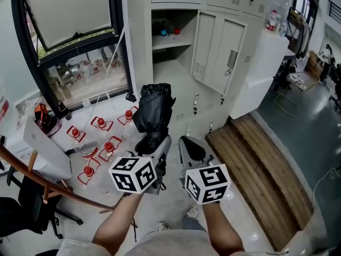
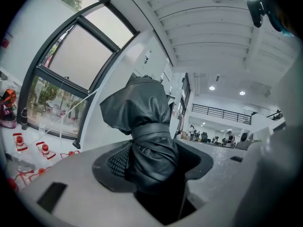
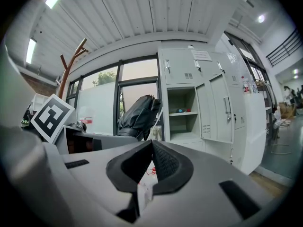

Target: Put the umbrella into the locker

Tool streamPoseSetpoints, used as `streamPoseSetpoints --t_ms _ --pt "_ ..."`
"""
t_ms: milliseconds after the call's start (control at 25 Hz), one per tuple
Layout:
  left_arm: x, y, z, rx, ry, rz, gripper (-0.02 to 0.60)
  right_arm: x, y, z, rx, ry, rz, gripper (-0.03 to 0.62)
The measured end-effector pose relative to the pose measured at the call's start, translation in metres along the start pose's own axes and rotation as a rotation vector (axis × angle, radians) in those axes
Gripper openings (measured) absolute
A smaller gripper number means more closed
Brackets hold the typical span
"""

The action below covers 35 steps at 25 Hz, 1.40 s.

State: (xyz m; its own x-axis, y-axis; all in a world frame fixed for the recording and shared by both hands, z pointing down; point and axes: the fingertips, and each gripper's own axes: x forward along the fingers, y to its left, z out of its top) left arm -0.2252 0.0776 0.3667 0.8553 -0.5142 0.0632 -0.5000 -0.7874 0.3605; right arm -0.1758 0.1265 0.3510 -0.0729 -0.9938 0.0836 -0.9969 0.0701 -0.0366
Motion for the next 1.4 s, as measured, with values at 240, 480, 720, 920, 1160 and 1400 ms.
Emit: streamPoseSetpoints --t_ms 240,480,720,920,1160,1400 --pt "0.036 0.002 -0.003 0.002 0.005 0.022 0.255 0.022 -0.030 -0.003 0.011 0.000 0.030 0.003" --pt "0.086 0.003 0.001 -0.001 -0.001 0.050 0.255 0.048 -0.074 0.000 0.019 0.003 0.074 0.003" --pt "0.136 0.005 0.003 -0.004 0.002 0.086 0.255 0.073 -0.118 0.006 0.036 -0.004 0.112 0.003" --pt "0.168 0.003 0.005 0.002 -0.001 0.121 0.255 0.086 -0.148 0.012 0.032 -0.010 0.146 0.003" --pt "0.199 -0.001 0.006 0.006 -0.005 0.168 0.255 0.094 -0.182 0.022 0.035 -0.034 0.180 0.003" --pt "0.221 -0.003 0.005 0.014 -0.003 0.203 0.255 0.101 -0.201 0.025 0.037 -0.045 0.219 0.003"
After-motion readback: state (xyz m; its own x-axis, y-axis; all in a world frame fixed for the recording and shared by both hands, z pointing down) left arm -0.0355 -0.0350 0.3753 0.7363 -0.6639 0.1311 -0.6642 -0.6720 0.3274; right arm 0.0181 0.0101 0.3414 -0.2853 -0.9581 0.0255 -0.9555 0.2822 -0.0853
